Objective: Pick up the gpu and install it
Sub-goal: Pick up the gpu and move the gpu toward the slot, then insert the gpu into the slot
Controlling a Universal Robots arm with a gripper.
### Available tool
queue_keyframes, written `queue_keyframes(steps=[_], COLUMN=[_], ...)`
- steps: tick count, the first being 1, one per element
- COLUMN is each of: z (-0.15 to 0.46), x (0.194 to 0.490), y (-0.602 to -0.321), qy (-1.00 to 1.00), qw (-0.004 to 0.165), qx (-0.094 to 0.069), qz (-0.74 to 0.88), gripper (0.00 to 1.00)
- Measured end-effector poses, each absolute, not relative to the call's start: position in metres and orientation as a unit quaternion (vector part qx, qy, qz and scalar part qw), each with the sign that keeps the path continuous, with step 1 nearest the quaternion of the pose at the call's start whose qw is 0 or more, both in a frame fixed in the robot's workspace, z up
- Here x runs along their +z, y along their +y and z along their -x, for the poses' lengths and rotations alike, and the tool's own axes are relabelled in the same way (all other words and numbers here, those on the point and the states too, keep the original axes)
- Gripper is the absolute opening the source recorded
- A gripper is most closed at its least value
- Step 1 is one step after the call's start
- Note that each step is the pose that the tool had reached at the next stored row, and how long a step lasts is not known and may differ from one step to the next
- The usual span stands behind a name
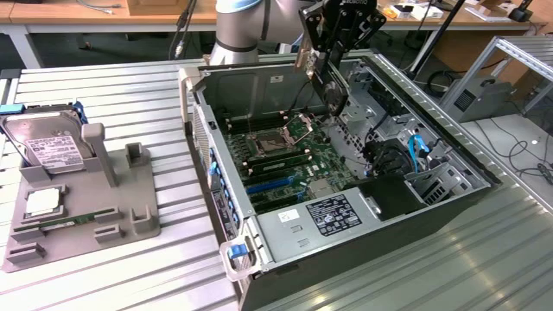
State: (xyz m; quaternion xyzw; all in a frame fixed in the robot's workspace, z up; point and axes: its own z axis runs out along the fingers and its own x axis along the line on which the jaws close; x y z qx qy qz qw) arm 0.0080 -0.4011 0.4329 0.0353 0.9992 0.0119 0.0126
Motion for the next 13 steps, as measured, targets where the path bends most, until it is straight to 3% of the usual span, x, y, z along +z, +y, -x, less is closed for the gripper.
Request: queue_keyframes(steps=[13], z=[-0.008], x=[0.4329], y=[-0.4011], qy=[0.999], qw=[0.012], qx=[0.013], qz=[0.028], gripper=[0.27])
